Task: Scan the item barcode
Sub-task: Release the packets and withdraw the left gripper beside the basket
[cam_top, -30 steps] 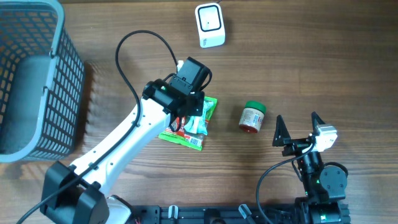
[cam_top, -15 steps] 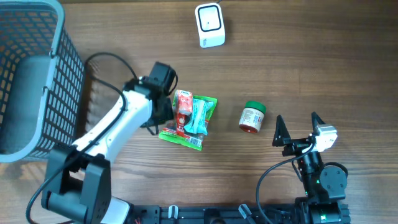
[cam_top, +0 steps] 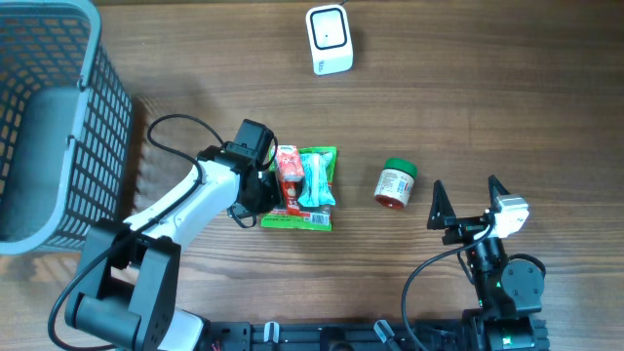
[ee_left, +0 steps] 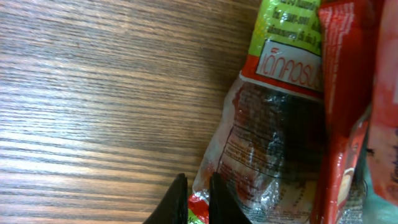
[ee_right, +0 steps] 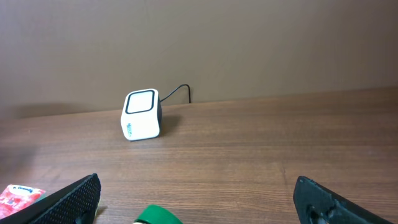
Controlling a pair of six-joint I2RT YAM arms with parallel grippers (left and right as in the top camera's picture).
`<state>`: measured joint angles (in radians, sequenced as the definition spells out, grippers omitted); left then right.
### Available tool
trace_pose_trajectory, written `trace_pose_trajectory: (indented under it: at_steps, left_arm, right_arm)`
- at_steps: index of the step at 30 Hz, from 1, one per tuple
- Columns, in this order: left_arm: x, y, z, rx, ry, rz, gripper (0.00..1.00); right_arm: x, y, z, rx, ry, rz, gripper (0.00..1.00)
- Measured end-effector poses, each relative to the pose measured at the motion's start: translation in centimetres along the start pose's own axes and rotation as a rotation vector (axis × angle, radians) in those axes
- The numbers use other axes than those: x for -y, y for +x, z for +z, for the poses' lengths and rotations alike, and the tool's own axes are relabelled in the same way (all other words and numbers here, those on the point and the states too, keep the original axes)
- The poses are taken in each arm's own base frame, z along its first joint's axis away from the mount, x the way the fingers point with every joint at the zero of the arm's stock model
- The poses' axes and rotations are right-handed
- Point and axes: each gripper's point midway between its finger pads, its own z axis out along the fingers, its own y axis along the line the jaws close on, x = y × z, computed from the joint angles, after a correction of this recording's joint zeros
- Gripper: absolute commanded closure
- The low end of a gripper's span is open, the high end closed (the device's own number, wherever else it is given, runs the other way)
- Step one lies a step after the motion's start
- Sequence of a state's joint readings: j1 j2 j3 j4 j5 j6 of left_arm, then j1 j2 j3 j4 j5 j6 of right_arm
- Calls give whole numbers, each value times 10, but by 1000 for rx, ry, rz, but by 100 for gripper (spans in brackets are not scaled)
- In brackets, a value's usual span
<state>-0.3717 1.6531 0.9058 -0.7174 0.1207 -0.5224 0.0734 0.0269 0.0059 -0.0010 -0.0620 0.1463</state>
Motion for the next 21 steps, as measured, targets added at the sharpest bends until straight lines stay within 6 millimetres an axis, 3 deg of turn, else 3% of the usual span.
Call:
trace_pose_trajectory:
  at_steps: [5, 10, 14, 15, 17, 19, 21]
  left_arm:
    - [0, 0, 0, -3, 2, 1, 96]
    - [-21, -6, -14, 17, -65, -25, 96]
    - [-21, -57, -82, 285, -24, -55, 84]
    - [-22, -70, -101, 363, -7, -70, 78]
    - [-31, -89, -133, 494, 9, -108, 35]
    - [-46, -100, -153, 574, 7, -152, 0]
    - [-58, -105, -158, 596, -13, -189, 0]
  right_arm:
    - [0, 0, 0, 0, 0, 0, 0]
    - [0, 0, 0, 0, 0, 0, 0]
    - [0, 0, 0, 0, 0, 0, 0]
    - [0, 0, 0, 0, 0, 0, 0]
    - [0, 0, 0, 0, 0, 0, 0]
    - [0, 0, 0, 0, 0, 0, 0]
    - [0, 0, 0, 0, 0, 0, 0]
